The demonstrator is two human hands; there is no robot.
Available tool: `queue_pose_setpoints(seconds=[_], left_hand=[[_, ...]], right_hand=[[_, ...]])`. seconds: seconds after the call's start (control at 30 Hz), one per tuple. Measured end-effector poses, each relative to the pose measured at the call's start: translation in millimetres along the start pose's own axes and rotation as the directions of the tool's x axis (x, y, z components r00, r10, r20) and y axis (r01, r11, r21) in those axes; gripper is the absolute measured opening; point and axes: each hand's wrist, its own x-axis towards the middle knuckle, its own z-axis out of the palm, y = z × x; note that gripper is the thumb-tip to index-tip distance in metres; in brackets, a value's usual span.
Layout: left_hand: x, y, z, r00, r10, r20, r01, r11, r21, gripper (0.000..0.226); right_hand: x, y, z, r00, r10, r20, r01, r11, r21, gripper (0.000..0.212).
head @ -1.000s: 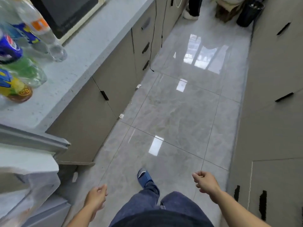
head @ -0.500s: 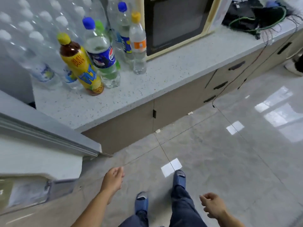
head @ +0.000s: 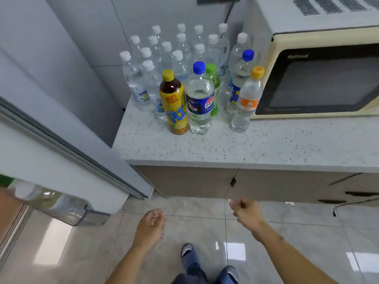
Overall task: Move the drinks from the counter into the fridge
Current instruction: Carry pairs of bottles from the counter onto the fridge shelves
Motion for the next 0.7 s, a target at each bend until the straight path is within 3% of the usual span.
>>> queue_pose_setpoints(seconds=[0.17, 0.27, 0.33, 0.47, 0.7], left_hand=[[21.7, 82.6, 9.2, 0.987, 0.158, 0.043, -0.150, 0.978, -0.146, 0.027], [41.3, 149.7, 11.8, 0.968, 0.247, -0.032, -0.245, 0.923, -0.295, 0.048], [54.7, 193.1, 11.7, 0.947, 0.298, -0.117, -0.320, 0.899, -0.298, 0.066], [80.5, 253.9, 13.7, 0.915, 0.330, -0.231, -0.392, 0.861, -0.325, 0.085], [105.4, 301.2, 17.5, 0.846, 0.426, -0.320, -0.478, 0.872, -0.102, 0.088]], right_hand=[[28.7, -109.9, 14.8, 0.948, -0.311, -0.063, 0.314, 0.948, 0.049, 0.014], [40.0, -172.2, 18.7, 0.859, -0.484, -0.165, 0.493, 0.870, 0.017, 0.044], [48.5, -210.7, 20.9, 0.798, -0.560, -0.223, 0.575, 0.818, 0.005, 0.065], [68.6, -262.9, 26.2, 0.726, -0.620, -0.299, 0.639, 0.768, -0.040, 0.094], [81.2, -283.5, 34.5, 0.690, -0.668, -0.278, 0.696, 0.718, 0.000, 0.095]])
